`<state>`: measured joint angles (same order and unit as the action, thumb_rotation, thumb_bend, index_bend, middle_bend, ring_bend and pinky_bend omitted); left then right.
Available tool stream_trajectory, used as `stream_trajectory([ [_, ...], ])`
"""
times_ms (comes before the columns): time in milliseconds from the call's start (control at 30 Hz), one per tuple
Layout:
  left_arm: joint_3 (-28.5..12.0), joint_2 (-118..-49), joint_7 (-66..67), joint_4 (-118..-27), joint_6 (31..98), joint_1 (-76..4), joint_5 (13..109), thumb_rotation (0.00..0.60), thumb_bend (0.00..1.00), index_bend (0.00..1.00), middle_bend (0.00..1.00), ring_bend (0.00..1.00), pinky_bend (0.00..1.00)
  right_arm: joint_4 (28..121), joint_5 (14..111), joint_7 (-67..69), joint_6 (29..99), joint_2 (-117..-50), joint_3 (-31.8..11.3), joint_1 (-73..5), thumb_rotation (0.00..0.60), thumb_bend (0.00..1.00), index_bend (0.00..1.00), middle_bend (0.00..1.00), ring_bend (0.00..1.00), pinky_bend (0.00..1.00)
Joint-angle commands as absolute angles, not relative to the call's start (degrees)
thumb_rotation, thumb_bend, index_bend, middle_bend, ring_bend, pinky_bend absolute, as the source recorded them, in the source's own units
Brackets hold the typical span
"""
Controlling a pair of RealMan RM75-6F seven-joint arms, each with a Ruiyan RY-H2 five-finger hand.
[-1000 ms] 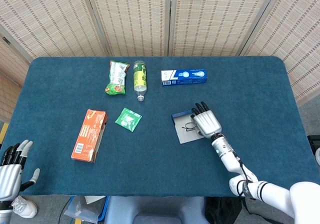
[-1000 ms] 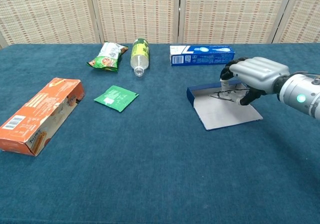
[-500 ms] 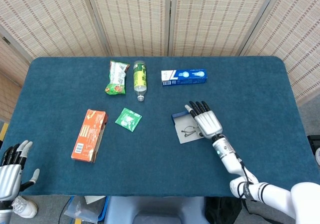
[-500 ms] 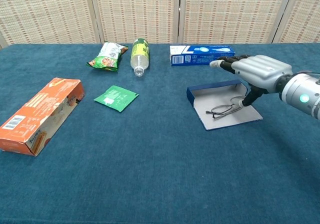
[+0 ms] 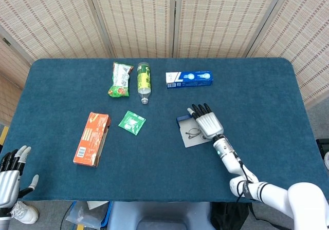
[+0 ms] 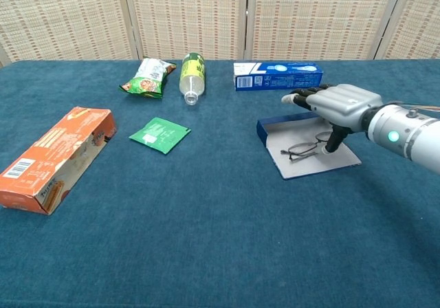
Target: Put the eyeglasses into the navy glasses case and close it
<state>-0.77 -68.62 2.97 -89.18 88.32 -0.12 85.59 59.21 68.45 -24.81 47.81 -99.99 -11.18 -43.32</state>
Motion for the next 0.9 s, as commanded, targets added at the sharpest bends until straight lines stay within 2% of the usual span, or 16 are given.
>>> stream_trajectory([
  [33, -0.76, -68.61, 2.74, -89.06, 88.53, 0.13, 85.39, 0.6, 0.36, 0.0, 0.0, 0.0, 0.0, 56.5, 67.67, -25.1, 46.89, -101.9, -12.12, -45.06, 0.6, 0.24, 0.0, 0.0, 0.0, 0.0],
  [567, -0.91, -68.2, 2.61, -88.98, 89.09, 0.92, 84.83, 0.6, 0.36, 0.0, 0.0, 0.0, 0.0, 45.7, 67.69, -20.77, 43.3, -107.02, -14.33, -51.15, 0.6, 0.23, 0.0, 0.0, 0.0, 0.0],
  [900, -0.91, -68.7, 2.76, -88.62, 88.37, 0.65, 84.84, 0.6, 0.36, 0.0, 0.0, 0.0, 0.0, 51.59, 70.32, -19.2, 45.97, -102.52, -11.06, -48.0, 0.6, 0.23, 0.0, 0.0, 0.0, 0.0],
])
